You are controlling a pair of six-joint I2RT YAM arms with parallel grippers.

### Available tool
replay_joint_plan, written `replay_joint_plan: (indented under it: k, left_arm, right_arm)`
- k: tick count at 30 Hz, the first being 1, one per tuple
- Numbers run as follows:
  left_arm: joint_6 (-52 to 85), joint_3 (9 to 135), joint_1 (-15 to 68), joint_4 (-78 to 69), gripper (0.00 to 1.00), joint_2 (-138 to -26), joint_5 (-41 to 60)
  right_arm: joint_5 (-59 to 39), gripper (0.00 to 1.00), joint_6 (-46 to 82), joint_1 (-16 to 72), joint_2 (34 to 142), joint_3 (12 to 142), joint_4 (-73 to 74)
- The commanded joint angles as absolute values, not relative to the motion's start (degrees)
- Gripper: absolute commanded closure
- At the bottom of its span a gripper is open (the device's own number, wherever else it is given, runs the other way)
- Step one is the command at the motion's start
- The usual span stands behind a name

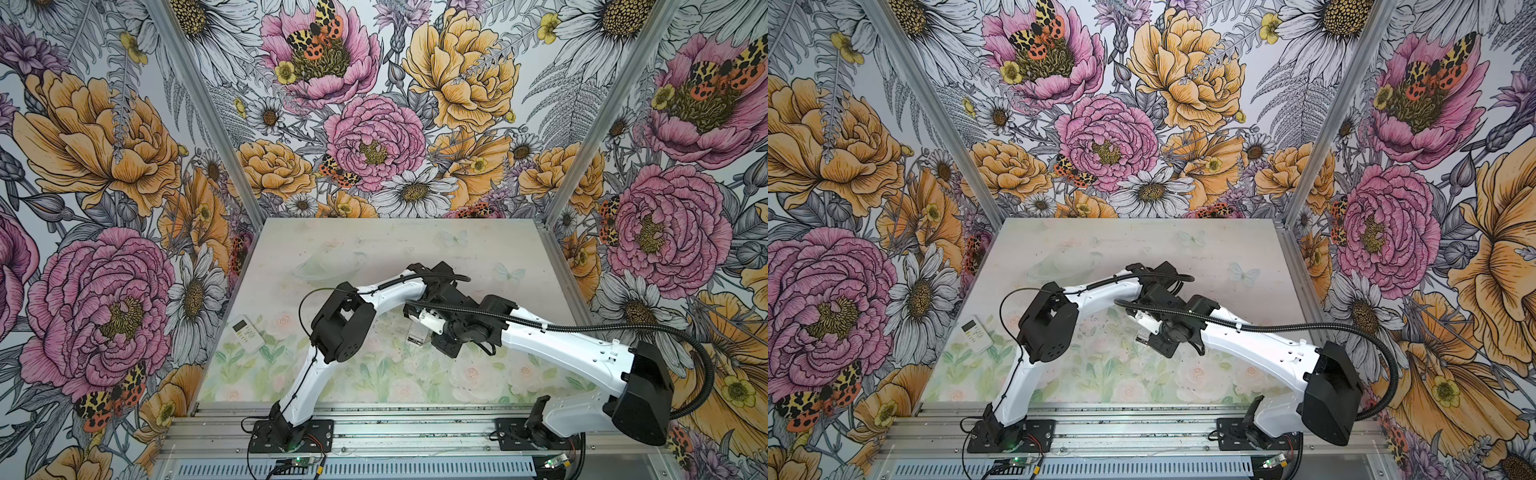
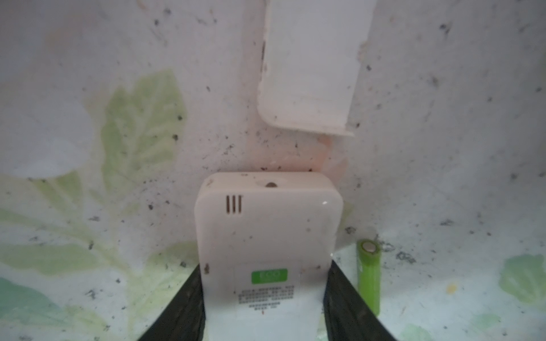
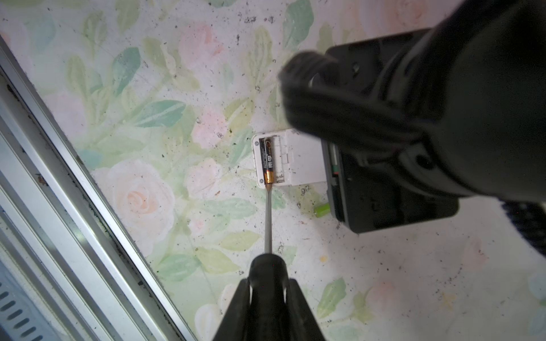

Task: Unload the batteries from the remote control
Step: 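Press the screwdriver tip against the gold-and-black battery end with the right gripper, then lever the screwdriver under the gold-and-black battery with the right gripper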

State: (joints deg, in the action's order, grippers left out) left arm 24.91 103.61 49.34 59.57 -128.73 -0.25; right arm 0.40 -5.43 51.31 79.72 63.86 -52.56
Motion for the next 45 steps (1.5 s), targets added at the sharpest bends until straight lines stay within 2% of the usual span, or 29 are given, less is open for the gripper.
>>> replay_joint_plan:
  k: [1, 13, 19, 27, 45]
  left_arm:
    - [25.5, 103.2, 51.2, 58.3, 0.94, -129.3, 2.8]
    - [25.4, 103.2, 51.0, 58.1, 0.94, -129.6, 3.2]
    - [25.6, 100.2, 49.5, 55.3, 1.0, -128.5, 7.9]
    - [22.8, 99.0, 48.0, 53.1, 1.0, -127.5, 14.8]
    - [21.1, 99.1, 46.4, 53.0, 1.0, -128.0, 19.2]
  right_arm:
    - [-3.0, 1.0, -4.2, 51.6, 83.0, 65.9, -50.1]
    - [-3.1, 1.0, -2.2, 52.1, 86.2, 70.0, -49.5]
    - [-2.9, 1.0, 3.1, 53.1, 77.6, 57.0, -36.8]
    - [-4.8, 1.0, 8.9, 54.8, 60.8, 35.0, -11.7]
    - [5.7, 1.0, 12.8, 59.3, 55.9, 25.6, 7.9]
